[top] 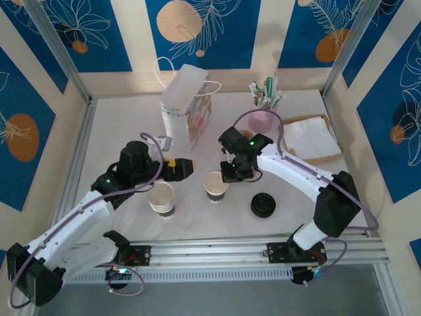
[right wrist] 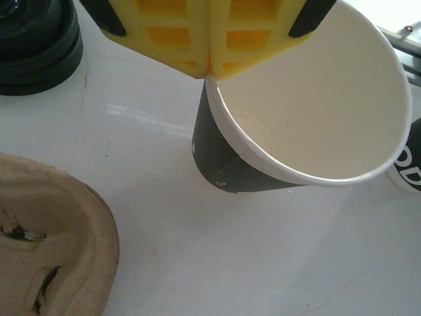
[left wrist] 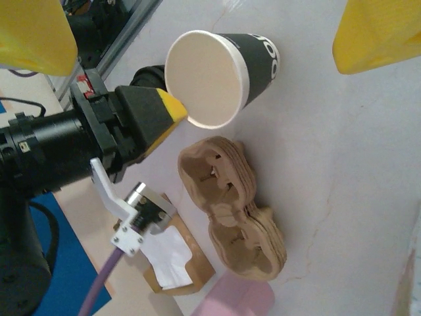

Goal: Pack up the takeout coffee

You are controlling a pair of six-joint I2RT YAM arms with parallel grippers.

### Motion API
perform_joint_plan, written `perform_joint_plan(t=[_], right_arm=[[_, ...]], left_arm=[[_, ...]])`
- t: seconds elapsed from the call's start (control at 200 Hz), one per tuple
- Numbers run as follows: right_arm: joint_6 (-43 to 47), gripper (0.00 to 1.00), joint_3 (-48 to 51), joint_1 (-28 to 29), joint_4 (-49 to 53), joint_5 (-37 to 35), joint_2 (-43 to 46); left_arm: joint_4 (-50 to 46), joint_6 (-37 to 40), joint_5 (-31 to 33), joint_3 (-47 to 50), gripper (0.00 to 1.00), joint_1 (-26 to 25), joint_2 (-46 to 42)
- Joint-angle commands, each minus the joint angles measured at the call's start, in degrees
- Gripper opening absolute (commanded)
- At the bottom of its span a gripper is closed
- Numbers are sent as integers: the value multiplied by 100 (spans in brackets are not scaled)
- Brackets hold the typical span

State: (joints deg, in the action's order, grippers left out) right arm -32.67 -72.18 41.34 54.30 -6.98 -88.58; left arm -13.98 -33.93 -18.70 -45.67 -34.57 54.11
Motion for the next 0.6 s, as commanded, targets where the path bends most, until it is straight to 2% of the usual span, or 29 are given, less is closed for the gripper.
perform_joint_plan(t=[0.0, 0.17, 0.415, 0.595], right_arm=[[-73, 6, 106, 31, -119, 180, -97], [-113, 10, 162, 84, -181, 158, -160], [-119, 24, 143, 99, -109, 129, -53], [-134, 42, 73, 85, 83, 31, 326]], left_arm=[[250, 207, 275, 41, 100, -238, -87], [286, 288, 424, 49, 100, -504, 54], [357, 381, 625, -20, 100, -844, 286], [259, 526, 827, -185, 100, -1099, 325]])
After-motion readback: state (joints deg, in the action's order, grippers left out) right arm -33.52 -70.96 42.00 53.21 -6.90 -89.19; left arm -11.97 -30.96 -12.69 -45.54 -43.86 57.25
